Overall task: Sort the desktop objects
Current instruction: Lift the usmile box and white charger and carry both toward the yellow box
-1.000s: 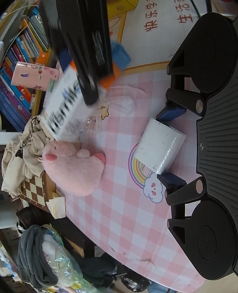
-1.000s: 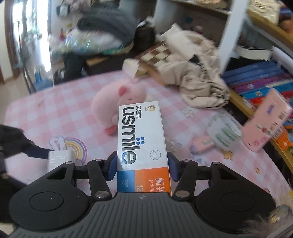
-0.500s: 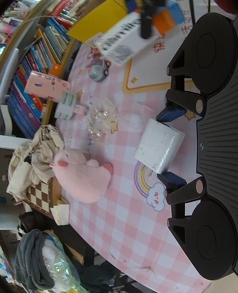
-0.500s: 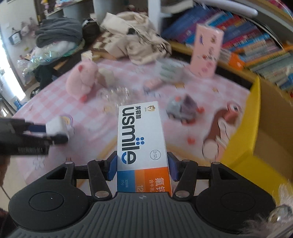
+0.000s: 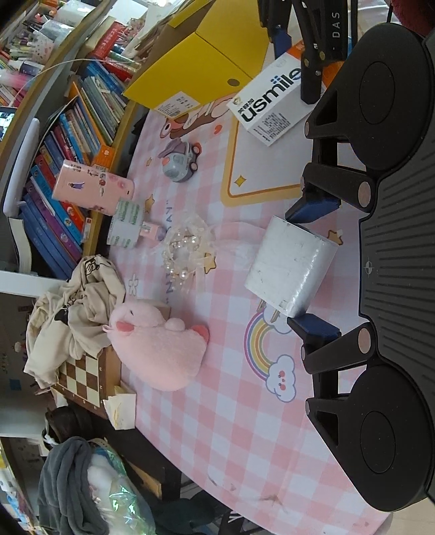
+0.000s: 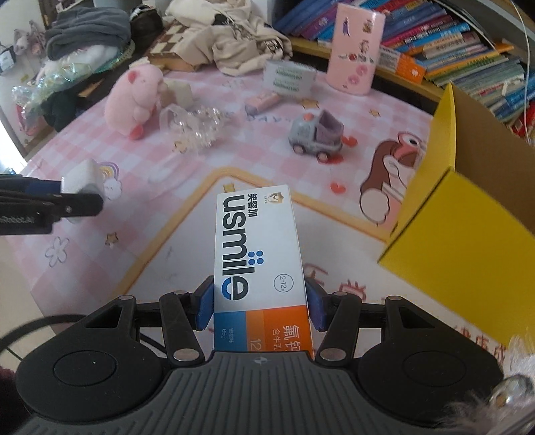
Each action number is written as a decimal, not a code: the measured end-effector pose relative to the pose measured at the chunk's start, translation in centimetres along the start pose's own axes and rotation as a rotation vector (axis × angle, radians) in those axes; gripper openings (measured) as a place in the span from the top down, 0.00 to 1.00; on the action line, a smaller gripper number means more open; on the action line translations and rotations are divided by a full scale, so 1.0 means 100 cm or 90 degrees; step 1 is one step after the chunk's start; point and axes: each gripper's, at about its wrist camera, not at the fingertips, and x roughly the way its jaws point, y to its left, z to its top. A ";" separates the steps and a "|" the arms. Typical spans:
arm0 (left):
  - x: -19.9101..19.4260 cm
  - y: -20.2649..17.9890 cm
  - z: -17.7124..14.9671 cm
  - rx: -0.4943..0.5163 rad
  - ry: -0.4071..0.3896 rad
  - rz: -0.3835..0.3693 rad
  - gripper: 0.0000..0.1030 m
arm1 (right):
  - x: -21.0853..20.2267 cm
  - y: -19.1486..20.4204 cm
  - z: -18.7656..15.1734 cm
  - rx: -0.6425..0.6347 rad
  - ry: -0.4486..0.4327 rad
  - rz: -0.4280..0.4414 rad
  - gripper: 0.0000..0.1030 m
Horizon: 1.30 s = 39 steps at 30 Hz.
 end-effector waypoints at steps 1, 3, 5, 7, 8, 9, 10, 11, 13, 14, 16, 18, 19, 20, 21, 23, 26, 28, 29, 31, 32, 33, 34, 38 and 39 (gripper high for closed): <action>-0.001 0.000 0.000 0.001 0.000 -0.001 0.43 | 0.000 0.000 -0.001 0.003 0.002 -0.001 0.50; -0.002 0.000 -0.001 0.005 -0.002 -0.004 0.43 | -0.001 0.000 -0.004 0.008 0.005 -0.002 0.50; -0.003 -0.001 -0.001 0.010 -0.004 -0.008 0.43 | -0.001 0.001 -0.005 0.012 0.007 -0.003 0.50; -0.004 -0.002 -0.001 0.015 -0.004 -0.011 0.43 | 0.001 0.002 -0.007 0.014 0.012 -0.003 0.50; -0.004 -0.002 -0.001 0.017 -0.004 -0.012 0.43 | 0.001 0.002 -0.007 0.014 0.010 -0.005 0.50; -0.004 -0.002 -0.002 0.018 -0.004 -0.014 0.43 | 0.002 0.003 -0.007 0.014 0.008 -0.006 0.50; -0.004 -0.002 -0.002 0.020 -0.004 -0.015 0.43 | 0.002 0.003 -0.008 0.014 0.008 -0.008 0.50; -0.004 -0.002 -0.002 0.021 -0.004 -0.016 0.43 | 0.002 0.004 -0.008 0.013 0.007 -0.011 0.50; -0.004 -0.002 -0.002 0.022 -0.003 -0.020 0.43 | 0.006 0.005 -0.009 0.013 0.019 -0.015 0.50; -0.004 -0.003 -0.002 0.023 -0.002 -0.021 0.43 | 0.008 0.005 -0.010 0.013 0.025 -0.018 0.50; -0.004 -0.003 -0.002 0.026 -0.001 -0.025 0.43 | 0.010 0.005 -0.010 0.016 0.026 -0.020 0.50; -0.006 -0.003 -0.003 0.028 -0.002 -0.028 0.43 | 0.009 0.005 -0.011 0.018 0.021 -0.022 0.51; -0.007 -0.004 -0.003 0.029 -0.003 -0.030 0.43 | 0.008 0.006 -0.011 0.021 0.019 -0.021 0.51; -0.008 -0.004 -0.003 0.031 -0.004 -0.032 0.43 | 0.007 0.007 -0.012 0.024 0.018 -0.021 0.51; -0.009 -0.004 -0.003 0.032 -0.005 -0.034 0.43 | 0.006 0.007 -0.012 0.026 0.017 -0.021 0.51; -0.011 -0.004 -0.003 0.035 -0.008 -0.036 0.43 | 0.003 0.009 -0.011 0.029 0.014 -0.020 0.51; -0.015 -0.003 -0.003 0.037 -0.012 -0.041 0.43 | -0.002 0.013 -0.010 0.034 0.006 -0.017 0.51; -0.019 -0.002 -0.002 0.038 -0.014 -0.046 0.43 | -0.005 0.015 -0.010 0.036 0.002 -0.018 0.51; -0.020 -0.002 -0.002 0.038 -0.016 -0.049 0.43 | -0.006 0.017 -0.011 0.035 0.002 -0.020 0.51; -0.024 -0.001 -0.001 0.039 -0.023 -0.058 0.43 | -0.008 0.020 -0.011 0.035 0.002 -0.024 0.51; -0.026 -0.001 -0.001 0.040 -0.025 -0.061 0.43 | -0.010 0.022 -0.012 0.035 0.000 -0.026 0.51; -0.027 -0.001 0.000 0.041 -0.028 -0.065 0.43 | -0.012 0.023 -0.012 0.035 -0.003 -0.028 0.51; -0.028 -0.001 0.000 0.043 -0.030 -0.068 0.43 | -0.014 0.024 -0.012 0.036 -0.006 -0.030 0.51; -0.031 0.000 -0.001 0.048 -0.034 -0.078 0.43 | -0.021 0.028 -0.014 0.040 -0.013 -0.039 0.51; -0.032 0.000 -0.001 0.049 -0.036 -0.080 0.43 | -0.023 0.029 -0.015 0.042 -0.015 -0.042 0.51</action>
